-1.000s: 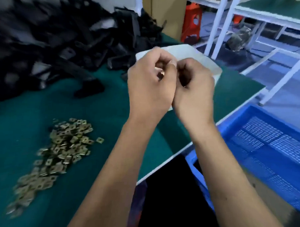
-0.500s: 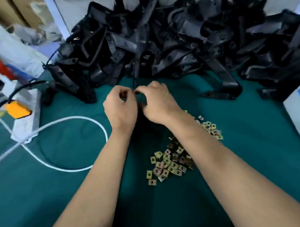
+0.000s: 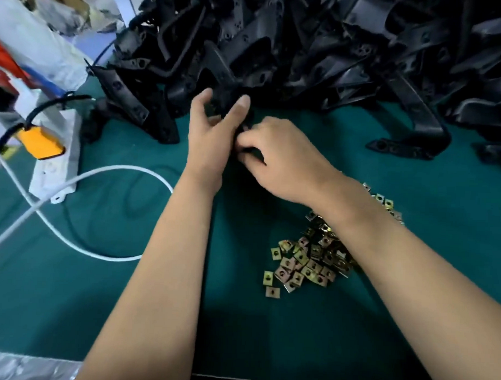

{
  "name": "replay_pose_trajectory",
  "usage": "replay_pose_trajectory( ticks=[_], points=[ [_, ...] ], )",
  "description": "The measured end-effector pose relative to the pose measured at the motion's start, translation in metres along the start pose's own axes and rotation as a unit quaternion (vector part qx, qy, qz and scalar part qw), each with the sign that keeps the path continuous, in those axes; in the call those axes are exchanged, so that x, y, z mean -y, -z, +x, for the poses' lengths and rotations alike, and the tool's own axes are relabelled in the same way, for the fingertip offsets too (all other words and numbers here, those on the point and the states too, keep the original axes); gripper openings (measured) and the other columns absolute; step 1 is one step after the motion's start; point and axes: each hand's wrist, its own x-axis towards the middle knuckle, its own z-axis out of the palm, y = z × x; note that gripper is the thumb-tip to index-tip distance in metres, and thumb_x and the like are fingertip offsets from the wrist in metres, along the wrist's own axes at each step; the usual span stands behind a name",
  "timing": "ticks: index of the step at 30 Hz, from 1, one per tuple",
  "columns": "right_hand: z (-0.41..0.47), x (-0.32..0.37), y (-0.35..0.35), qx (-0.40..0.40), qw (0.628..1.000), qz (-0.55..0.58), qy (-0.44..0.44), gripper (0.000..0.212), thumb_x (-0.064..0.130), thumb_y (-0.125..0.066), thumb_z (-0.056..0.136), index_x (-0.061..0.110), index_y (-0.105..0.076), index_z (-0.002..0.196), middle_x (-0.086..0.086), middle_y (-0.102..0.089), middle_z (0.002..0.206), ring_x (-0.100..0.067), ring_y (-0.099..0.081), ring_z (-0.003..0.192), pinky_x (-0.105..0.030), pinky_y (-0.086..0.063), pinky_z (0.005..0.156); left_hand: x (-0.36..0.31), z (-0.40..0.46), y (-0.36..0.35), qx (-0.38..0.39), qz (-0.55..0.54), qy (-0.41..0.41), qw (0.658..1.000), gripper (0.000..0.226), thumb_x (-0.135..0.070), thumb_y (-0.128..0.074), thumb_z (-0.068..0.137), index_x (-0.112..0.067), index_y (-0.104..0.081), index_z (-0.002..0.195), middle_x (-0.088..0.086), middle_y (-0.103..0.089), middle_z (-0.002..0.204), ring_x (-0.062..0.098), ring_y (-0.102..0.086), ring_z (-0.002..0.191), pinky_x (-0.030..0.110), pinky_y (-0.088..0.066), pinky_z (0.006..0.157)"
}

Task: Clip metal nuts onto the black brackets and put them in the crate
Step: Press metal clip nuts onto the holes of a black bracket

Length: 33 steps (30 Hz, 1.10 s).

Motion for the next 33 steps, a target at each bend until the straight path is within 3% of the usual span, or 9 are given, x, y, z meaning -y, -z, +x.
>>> replay_pose_trajectory(
  ticks=[4,7,9,12,15,18,23,27,33],
  points=[
    [-0.034,0.001,0.024,0.033,0.998,0.039,0.045,0.033,0.029,-0.076,0.090,0.029,-0.067,0.123,0.012,-0.064,0.121,-0.008,-0.058,0.108,-0.030,-0.048,0.095,-0.002,-0.003,-0.005,-0.007,-0.017,-0.037,0.999,0.034,0.010,-0.056,0.094,-0.008,-0.065,0.123,0.013,-0.058,0.089,0.012,-0.060,0.059,0.027,-0.051,0.060],
    [-0.052,0.009,0.036,0.162,0.983,0.076,0.042,0.037,0.043,-0.084,0.081,0.036,-0.068,0.114,0.019,-0.064,0.105,-0.001,-0.059,0.093,-0.017,-0.047,0.080,-0.007,-0.003,-0.007,-0.048,-0.148,0.029,0.987,0.040,0.012,-0.039,0.095,-0.013,-0.064,0.112,0.010,-0.057,0.084,0.017,-0.057,0.061,0.029,-0.055,0.058],
    [-0.060,0.019,0.036,0.270,0.958,0.081,0.041,0.044,0.053,-0.088,0.072,0.040,-0.070,0.110,0.019,-0.062,0.101,0.002,-0.055,0.097,-0.014,-0.044,0.082,-0.009,-0.002,-0.006,-0.054,-0.217,0.049,0.973,0.042,0.011,-0.036,0.094,-0.016,-0.065,0.109,0.011,-0.058,0.092,0.020,-0.055,0.068,0.030,-0.055,0.064],
    [-0.069,0.030,0.026,0.329,0.941,0.048,0.066,0.059,0.063,-0.089,0.061,0.045,-0.064,0.111,0.017,-0.046,0.104,-0.004,-0.038,0.103,-0.019,-0.039,0.087,-0.008,-0.002,-0.004,-0.023,-0.268,0.067,0.961,0.044,0.008,-0.037,0.095,-0.018,-0.066,0.115,0.019,-0.062,0.113,0.026,-0.058,0.082,0.033,-0.054,0.070],
    [-0.070,0.029,0.016,0.327,0.940,0.050,0.082,0.045,0.054,-0.089,0.067,0.041,-0.065,0.103,0.012,-0.043,0.102,-0.008,-0.035,0.103,-0.029,-0.034,0.092,-0.009,-0.004,-0.004,0.039,-0.342,0.103,0.933,0.047,0.004,-0.033,0.099,-0.019,-0.058,0.131,0.030,-0.065,0.125,0.034,-0.065,0.087,0.037,-0.055,0.072],
    [-0.066,0.013,0.017,0.298,0.947,0.099,0.065,0.020,0.042,-0.087,0.078,0.033,-0.072,0.089,0.012,-0.051,0.097,-0.002,-0.042,0.099,-0.023,-0.036,0.090,-0.010,-0.005,-0.005,0.084,-0.393,0.143,0.905,0.052,0.000,-0.026,0.102,-0.014,-0.047,0.147,0.036,-0.059,0.135,0.037,-0.069,0.091,0.035,-0.057,0.073],
    [-0.066,-0.028,0.028,0.201,0.975,0.096,-0.006,0.017,0.034,-0.086,0.081,0.028,-0.071,0.087,0.011,-0.060,0.090,-0.005,-0.056,0.090,-0.019,-0.042,0.078,-0.007,-0.010,-0.005,0.160,-0.446,0.184,0.861,0.041,-0.001,-0.026,0.102,-0.010,-0.053,0.132,0.040,-0.057,0.134,0.043,-0.064,0.112,0.035,-0.054,0.084],
    [-0.071,-0.052,0.036,0.159,0.982,0.078,-0.060,0.017,0.035,-0.083,0.084,0.032,-0.070,0.094,0.010,-0.062,0.086,-0.008,-0.057,0.080,-0.026,-0.047,0.073,-0.004,-0.014,-0.012,0.193,-0.459,0.236,0.835,0.038,-0.019,-0.035,0.110,0.001,-0.046,0.139,0.031,-0.059,0.139,0.028,-0.065,0.093,0.025,-0.053,0.073],
    [-0.074,-0.063,0.037,0.122,0.987,0.089,-0.058,0.011,0.026,-0.068,0.098,0.025,-0.074,0.089,0.015,-0.069,0.084,-0.003,-0.062,0.085,-0.025,-0.047,0.078,0.000,-0.021,-0.026,0.192,-0.341,0.215,0.895,0.013,0.005,-0.037,0.106,-0.004,-0.045,0.109,0.030,-0.062,0.135,0.028,-0.075,0.088,0.018,-0.056,0.057]
  ],
)
